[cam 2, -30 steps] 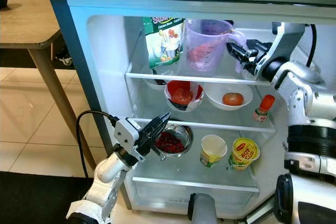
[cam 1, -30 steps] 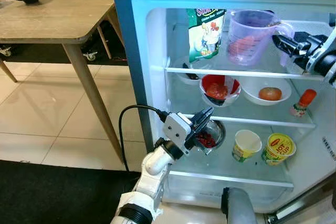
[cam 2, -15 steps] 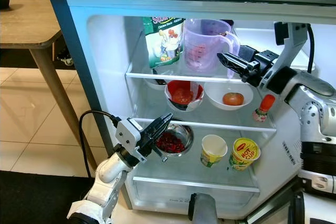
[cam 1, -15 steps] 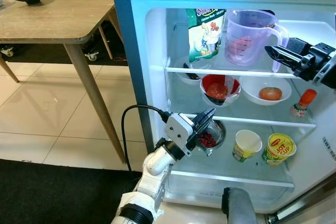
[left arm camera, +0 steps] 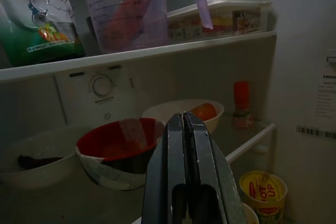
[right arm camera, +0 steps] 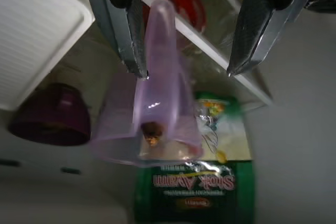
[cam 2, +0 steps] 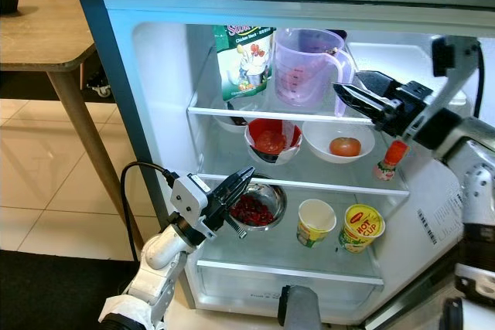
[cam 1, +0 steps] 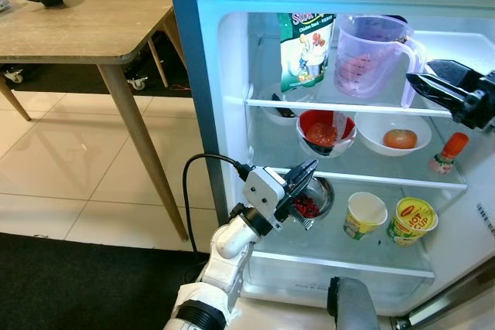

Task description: Restocking fridge

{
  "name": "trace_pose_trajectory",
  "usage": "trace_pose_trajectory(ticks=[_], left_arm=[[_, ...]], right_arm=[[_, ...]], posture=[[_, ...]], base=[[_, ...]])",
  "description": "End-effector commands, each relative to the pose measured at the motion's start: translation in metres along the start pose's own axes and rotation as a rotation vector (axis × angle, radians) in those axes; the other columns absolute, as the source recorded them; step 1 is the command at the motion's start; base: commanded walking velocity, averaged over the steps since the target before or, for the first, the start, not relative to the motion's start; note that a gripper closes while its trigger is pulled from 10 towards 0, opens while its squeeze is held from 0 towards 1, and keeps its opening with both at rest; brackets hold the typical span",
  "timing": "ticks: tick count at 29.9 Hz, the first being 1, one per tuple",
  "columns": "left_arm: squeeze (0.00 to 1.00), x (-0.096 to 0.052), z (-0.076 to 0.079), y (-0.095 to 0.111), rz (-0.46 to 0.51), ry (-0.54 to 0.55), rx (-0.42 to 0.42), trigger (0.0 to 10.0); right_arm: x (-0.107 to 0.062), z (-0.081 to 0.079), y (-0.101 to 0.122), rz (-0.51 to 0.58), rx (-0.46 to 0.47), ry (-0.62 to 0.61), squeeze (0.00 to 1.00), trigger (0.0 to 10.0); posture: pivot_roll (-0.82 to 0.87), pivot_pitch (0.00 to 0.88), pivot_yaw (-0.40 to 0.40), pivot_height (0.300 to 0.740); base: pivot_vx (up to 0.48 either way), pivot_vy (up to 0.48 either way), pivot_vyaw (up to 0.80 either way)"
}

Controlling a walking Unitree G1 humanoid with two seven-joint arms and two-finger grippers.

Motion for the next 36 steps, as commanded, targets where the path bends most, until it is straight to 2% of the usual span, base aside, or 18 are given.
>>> trace_pose_trajectory(ticks=[1, 3, 4, 7, 10, 12, 13, 14, 15, 17, 18, 21, 23, 26, 30, 32, 35, 36], left_arm=[[0.00, -0.001, 0.001, -0.001, -0.008, -0.012, 0.007, 10.0], [0.00, -0.001, 0.002, -0.002, -0.010, -0.013, 0.006, 10.0], [0.00, -0.002, 0.002, -0.003, -0.015, -0.014, 0.004, 10.0], [0.00, -0.003, 0.002, -0.004, -0.021, -0.015, 0.003, 10.0], [0.00, -0.004, 0.002, -0.006, -0.029, -0.015, -0.001, 10.0], [0.00, -0.007, 0.001, -0.010, -0.043, -0.011, -0.008, 10.0], [0.00, -0.007, 0.001, -0.010, -0.043, -0.011, -0.008, 10.0], [0.00, -0.011, 0.001, -0.014, -0.060, -0.006, -0.012, 10.0], [0.00, -0.011, 0.001, -0.014, -0.060, -0.006, -0.012, 10.0], [0.00, -0.015, 0.001, -0.018, -0.078, -0.005, -0.014, 10.0], [0.00, -0.015, 0.001, -0.018, -0.078, -0.005, -0.014, 10.0], [0.00, -0.023, 0.002, -0.026, -0.116, -0.009, -0.019, 10.0], [0.00, -0.025, 0.003, -0.028, -0.126, -0.011, -0.021, 10.0], [0.00, -0.034, 0.005, -0.040, -0.181, -0.026, -0.039, 10.0], [0.00, -0.074, 0.019, -0.082, -0.406, -0.055, -0.094, 10.0], [0.00, -0.080, 0.021, -0.087, -0.435, -0.056, -0.101, 10.0], [0.00, -0.109, 0.028, -0.107, -0.570, -0.062, -0.142, 10.0], [0.00, -0.109, 0.028, -0.107, -0.570, -0.062, -0.142, 10.0]], right_arm=[[-0.006, -0.009, 0.010, 0.040, -0.084, 0.060, 0.00, 10.0], [-0.008, -0.012, 0.009, 0.045, -0.106, 0.073, 0.00, 10.0], [-0.011, -0.023, 0.004, 0.071, -0.131, 0.122, 0.00, 10.0], [-0.013, -0.034, -0.002, 0.133, -0.107, 0.154, 0.00, 10.0], [-0.012, -0.045, -0.023, 0.117, -0.093, 0.189, 0.00, 10.0], [-0.010, -0.049, -0.056, 0.014, -0.049, 0.196, 0.00, 10.0], [-0.010, -0.049, -0.056, 0.014, -0.049, 0.196, 0.00, 10.0], [-0.011, -0.047, -0.094, -0.111, 0.026, 0.175, 0.00, 10.0], [-0.011, -0.047, -0.094, -0.111, 0.026, 0.175, 0.00, 10.0], [-0.017, -0.049, -0.129, -0.217, 0.096, 0.165, 0.00, 10.0], [-0.017, -0.049, -0.129, -0.217, 0.096, 0.165, 0.00, 10.0], [-0.030, -0.058, -0.172, -0.353, 0.181, 0.150, 0.00, 10.0], [-0.033, -0.060, -0.179, -0.375, 0.199, 0.148, 0.00, 10.0], [-0.037, -0.065, -0.193, -0.407, 0.238, 0.140, 0.00, 10.0], [-0.041, -0.076, -0.236, -0.491, 0.350, 0.076, 0.00, 10.0], [-0.042, -0.077, -0.241, -0.497, 0.371, 0.061, 0.00, 10.0], [-0.048, -0.088, -0.266, -0.538, 0.455, 0.004, 0.00, 10.0], [-0.048, -0.088, -0.266, -0.538, 0.455, 0.004, 0.00, 10.0]], posture=[[-0.10, 0.000, -0.012, 0.484], [-0.10, 0.000, -0.012, 0.484], [-0.10, 0.000, -0.011, 0.484], [-0.10, 0.000, -0.011, 0.484], [-0.10, 0.000, -0.008, 0.484], [-0.10, 0.000, -0.008, 0.484], [-0.10, 0.000, -0.008, 0.484], [-0.10, 0.000, -0.008, 0.484], [-0.10, 0.000, -0.008, 0.484], [-0.10, 0.000, -0.008, 0.484], [-0.10, 0.000, -0.008, 0.484], [-0.10, 0.000, -0.008, 0.484], [-0.10, 0.000, -0.008, 0.484], [-0.09, 0.000, -0.003, 0.484], [-0.09, 0.000, -0.001, 0.494], [-0.10, 0.000, 0.000, 0.499], [-0.09, 0.000, -0.001, 0.514], [-0.09, 0.000, -0.001, 0.514]], base=[[0.000, 0.000, 0.00], [0.000, 0.000, 0.00], [0.000, 0.000, 0.00], [0.000, 0.000, 0.00], [0.000, 0.000, 0.00], [0.000, 0.000, 0.00], [0.000, 0.000, 0.00], [0.000, 0.000, 0.00], [0.000, 0.000, 0.00], [0.000, 0.000, 0.00], [0.000, 0.000, 0.00], [0.000, 0.000, 0.00], [0.000, 0.000, 0.00], [0.000, 0.000, 0.00], [0.000, 0.000, 0.00], [0.000, 0.000, 0.00], [0.000, 0.000, 0.00], [0.000, 0.000, 0.00]])
Point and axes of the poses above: a point about 5 cm out from each wrist's last joint towards the gripper, its own x axis pointing out of the wrist towards the gripper, its own y axis along the axis of the wrist's last joint, z = x × y, the point moved 4 cm from there along x, pointing out of the wrist towards the gripper
